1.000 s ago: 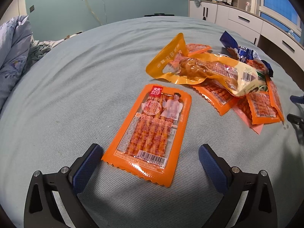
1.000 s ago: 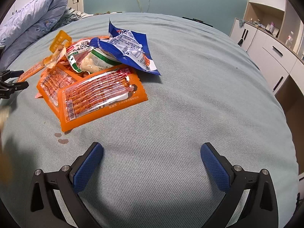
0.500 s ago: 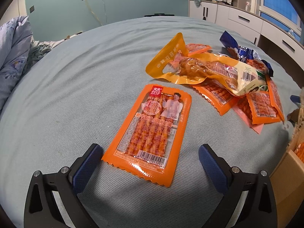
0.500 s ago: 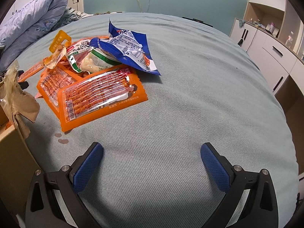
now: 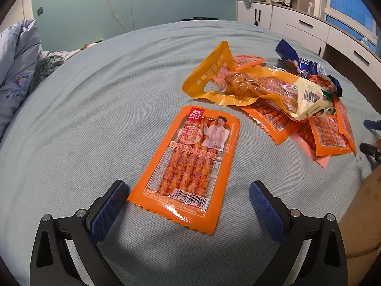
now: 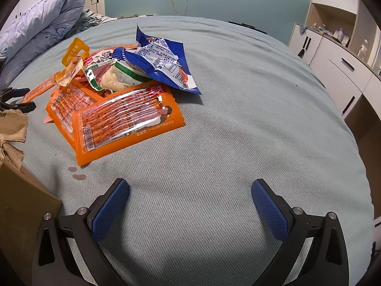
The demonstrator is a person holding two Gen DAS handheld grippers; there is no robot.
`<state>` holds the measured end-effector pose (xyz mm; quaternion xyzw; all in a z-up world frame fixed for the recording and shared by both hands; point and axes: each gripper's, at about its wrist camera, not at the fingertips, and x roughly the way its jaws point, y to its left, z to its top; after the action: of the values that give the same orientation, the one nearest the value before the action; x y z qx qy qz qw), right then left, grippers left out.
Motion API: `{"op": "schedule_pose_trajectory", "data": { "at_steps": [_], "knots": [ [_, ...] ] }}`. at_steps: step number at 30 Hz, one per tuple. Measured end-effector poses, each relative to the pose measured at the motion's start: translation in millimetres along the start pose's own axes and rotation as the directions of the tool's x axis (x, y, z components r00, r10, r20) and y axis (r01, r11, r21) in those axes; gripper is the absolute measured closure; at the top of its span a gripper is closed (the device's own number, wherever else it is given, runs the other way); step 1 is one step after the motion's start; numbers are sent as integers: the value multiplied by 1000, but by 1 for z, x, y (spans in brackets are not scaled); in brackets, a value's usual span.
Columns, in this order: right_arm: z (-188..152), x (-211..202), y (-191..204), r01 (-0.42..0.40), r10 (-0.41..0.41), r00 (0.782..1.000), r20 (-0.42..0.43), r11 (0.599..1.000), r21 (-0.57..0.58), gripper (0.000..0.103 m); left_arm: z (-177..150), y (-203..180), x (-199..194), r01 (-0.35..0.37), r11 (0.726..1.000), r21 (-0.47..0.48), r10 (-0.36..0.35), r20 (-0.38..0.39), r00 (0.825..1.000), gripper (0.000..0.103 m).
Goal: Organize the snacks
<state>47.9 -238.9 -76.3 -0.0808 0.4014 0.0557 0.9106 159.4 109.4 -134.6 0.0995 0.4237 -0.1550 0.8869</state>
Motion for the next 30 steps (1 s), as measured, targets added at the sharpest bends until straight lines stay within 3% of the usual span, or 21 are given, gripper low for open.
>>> {"op": "schedule_pose_trajectory", "data": {
  "at_steps": [19,23,27,30],
  "knots": [
    [-1,0,2,12,-12,1000,4,1000,-9,0,-1,-3,0,-3,1000,3,3,0,1000,0],
    [-1,1,-2,-16,16,1000,-4,1000,10,0,6,-1,2,13,1000,-9,-13,-22,1000,0],
    [16,4,-5,-31,31,994,-105,1000,5,0,17,-1,2,-7,1000,-31,4,-109,994,0],
    [33,5,-13,-31,44,978,-205,997,71,0,24,-2,0,-67,996,-55,55,-206,977,0]
  ]
}}
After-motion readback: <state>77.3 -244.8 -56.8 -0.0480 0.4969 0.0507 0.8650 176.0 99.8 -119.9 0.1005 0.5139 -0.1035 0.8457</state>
